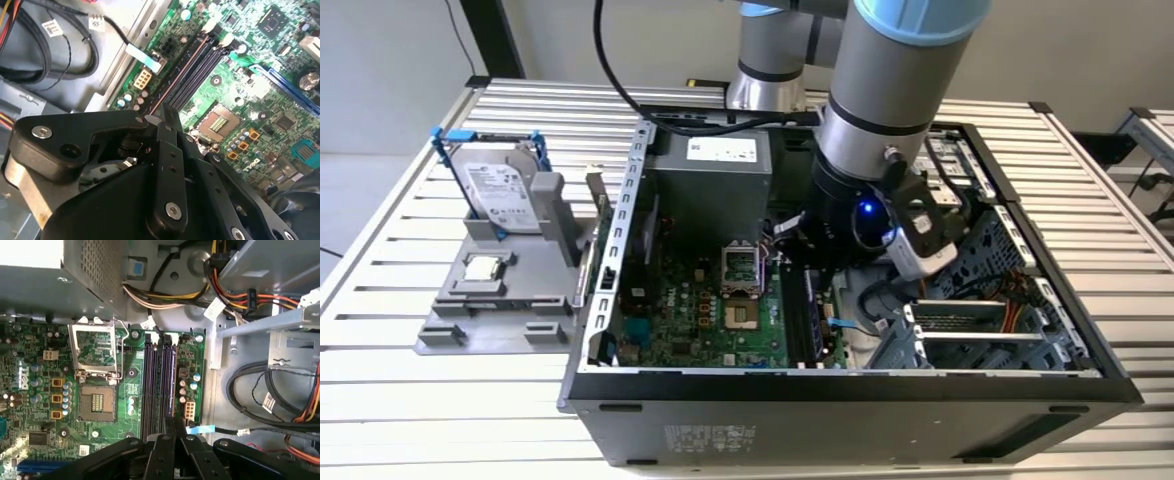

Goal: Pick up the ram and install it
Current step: 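Press down the ram until it locks into place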

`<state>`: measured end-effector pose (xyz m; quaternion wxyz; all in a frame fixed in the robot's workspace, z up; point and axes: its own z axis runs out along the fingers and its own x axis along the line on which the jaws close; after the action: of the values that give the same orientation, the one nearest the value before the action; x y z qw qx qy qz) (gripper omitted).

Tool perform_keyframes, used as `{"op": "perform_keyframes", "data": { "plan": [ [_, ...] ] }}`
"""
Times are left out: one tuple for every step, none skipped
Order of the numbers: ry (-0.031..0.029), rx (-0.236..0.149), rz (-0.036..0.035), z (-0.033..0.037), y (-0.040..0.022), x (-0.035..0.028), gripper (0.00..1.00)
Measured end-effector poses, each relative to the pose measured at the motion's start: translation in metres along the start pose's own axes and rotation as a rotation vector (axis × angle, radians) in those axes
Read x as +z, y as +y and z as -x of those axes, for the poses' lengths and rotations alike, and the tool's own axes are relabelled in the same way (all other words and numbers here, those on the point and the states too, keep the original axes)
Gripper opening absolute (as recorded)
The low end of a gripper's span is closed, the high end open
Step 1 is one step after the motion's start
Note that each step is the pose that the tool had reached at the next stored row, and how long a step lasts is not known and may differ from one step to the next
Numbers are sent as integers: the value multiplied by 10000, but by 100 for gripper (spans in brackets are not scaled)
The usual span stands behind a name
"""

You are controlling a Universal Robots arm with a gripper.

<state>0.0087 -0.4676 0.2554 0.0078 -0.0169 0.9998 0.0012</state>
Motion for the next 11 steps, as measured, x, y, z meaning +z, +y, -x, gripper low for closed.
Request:
{"op": "perform_keyframes", "data": {
  "plan": [
    [1,-145,3,0,0,0,0],
    [2,-320,7,0,0,0,0],
    [2,-499,9,0,0,0,0],
    [3,-614,11,0,0,0,0],
    [3,-643,11,0,0,0,0],
    [3,-644,11,0,0,0,0],
    [2,-644,11,0,0,0,0],
    [2,-656,13,0,0,0,0],
    [3,-734,18,0,0,0,0],
    [3,-866,28,0,-1,-1,0],
    [2,-983,41,2,-1,-1,0]
  ]
}}
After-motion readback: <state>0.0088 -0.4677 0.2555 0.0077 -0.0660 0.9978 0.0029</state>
